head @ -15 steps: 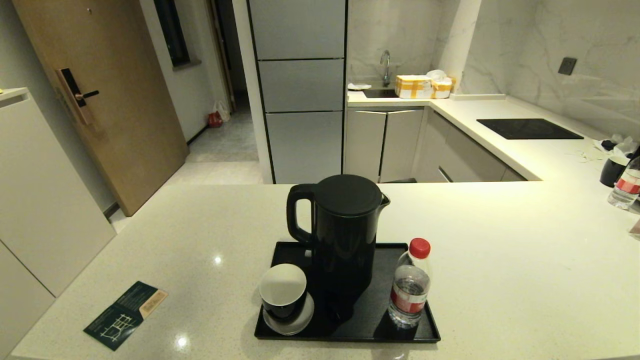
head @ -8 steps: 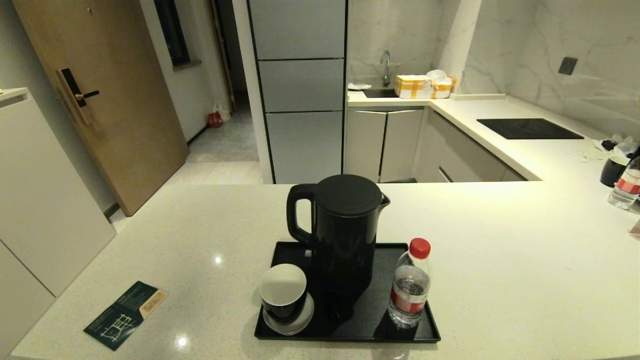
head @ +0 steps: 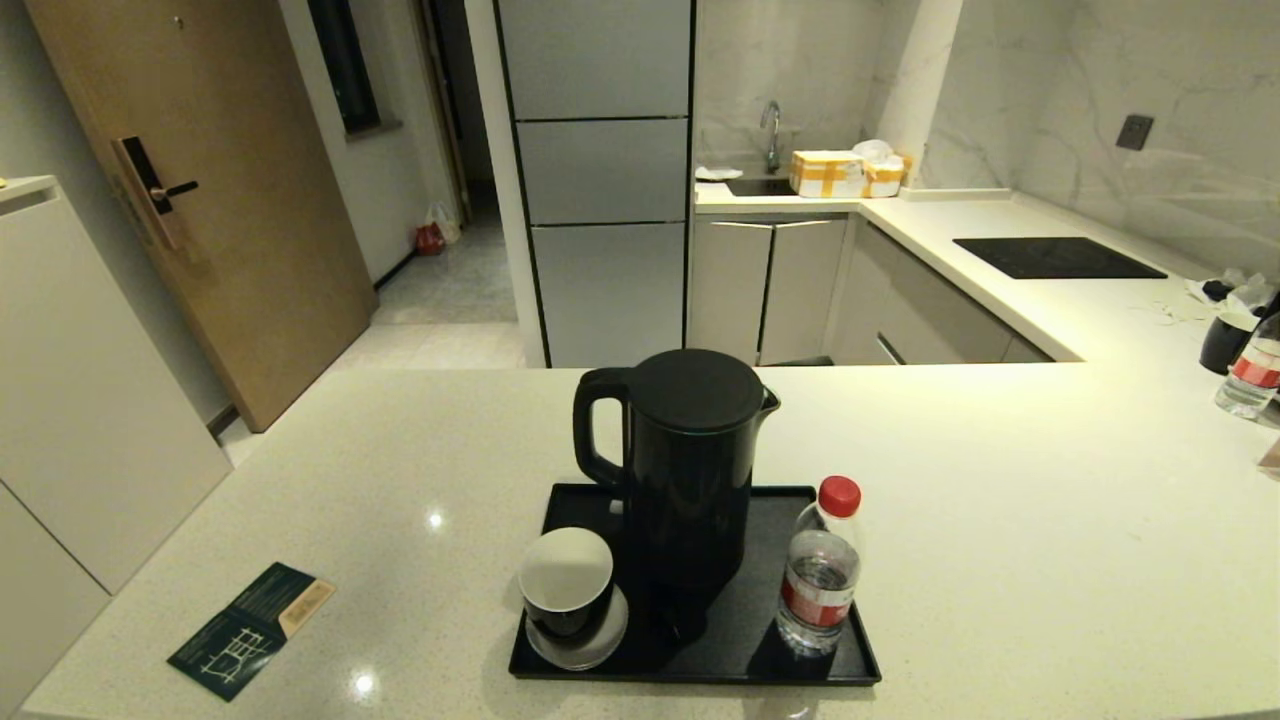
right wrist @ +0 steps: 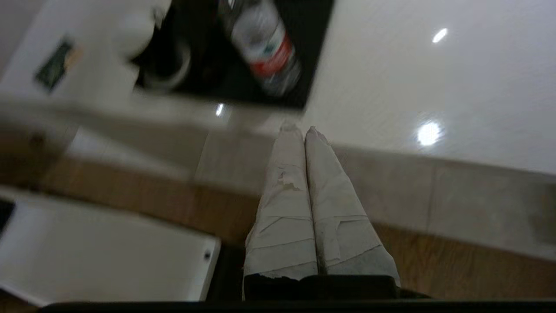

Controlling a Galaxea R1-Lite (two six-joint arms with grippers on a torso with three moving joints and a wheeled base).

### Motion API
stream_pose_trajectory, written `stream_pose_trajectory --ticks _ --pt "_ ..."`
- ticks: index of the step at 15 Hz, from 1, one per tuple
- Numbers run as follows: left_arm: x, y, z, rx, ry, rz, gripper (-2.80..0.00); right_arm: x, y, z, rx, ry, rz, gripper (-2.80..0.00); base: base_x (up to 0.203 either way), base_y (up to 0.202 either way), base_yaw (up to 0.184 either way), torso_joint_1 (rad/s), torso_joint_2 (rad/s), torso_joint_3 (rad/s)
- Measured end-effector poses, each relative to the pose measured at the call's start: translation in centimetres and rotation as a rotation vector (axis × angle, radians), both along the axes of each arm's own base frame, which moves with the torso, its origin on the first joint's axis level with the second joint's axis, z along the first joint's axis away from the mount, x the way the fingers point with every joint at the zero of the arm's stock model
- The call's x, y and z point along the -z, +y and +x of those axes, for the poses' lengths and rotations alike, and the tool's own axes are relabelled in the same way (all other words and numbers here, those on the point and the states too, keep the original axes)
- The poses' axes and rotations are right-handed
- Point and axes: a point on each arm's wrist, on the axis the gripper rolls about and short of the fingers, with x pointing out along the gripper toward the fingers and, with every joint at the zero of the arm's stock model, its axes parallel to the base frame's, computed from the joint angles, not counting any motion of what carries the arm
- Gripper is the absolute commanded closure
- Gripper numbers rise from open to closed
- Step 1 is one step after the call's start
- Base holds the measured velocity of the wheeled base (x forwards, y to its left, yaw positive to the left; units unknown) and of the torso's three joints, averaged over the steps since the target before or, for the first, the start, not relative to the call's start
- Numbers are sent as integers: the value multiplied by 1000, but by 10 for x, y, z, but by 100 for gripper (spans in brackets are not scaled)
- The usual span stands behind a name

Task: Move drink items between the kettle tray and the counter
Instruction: Pick up the bottled water

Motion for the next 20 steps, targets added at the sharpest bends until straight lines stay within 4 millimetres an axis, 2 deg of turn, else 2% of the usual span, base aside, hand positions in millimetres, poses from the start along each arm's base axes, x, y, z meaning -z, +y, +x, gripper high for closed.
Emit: stream_pose_trajectory --ticks 2,4,6,9,10,14,18,20 --pt "0 0 0 0 0 0 0 24 3 30 -105 115 -16 0 0 0 0 0 0 0" --pt "0 0 0 0 0 0 0 45 5 58 -135 163 -30 0 0 0 0 0 0 0" --pt "0 0 0 0 0 0 0 63 7 87 -148 177 -36 0 0 0 0 0 0 0" --pt "0 0 0 1 0 0 0 79 12 122 -180 137 -38 0 0 0 0 0 0 0" --pt "0 0 0 0 0 0 0 85 13 130 -191 146 -40 -280 0 0 0 0 0 0" --pt "0 0 0 0 0 0 0 107 22 151 -249 139 -83 -280 0 0 0 0 0 0" --pt "0 0 0 0 0 0 0 120 30 163 -286 130 -81 -280 0 0 0 0 0 0" --pt "0 0 0 0 0 0 0 126 34 177 -291 93 -81 -280 0 0 0 0 0 0"
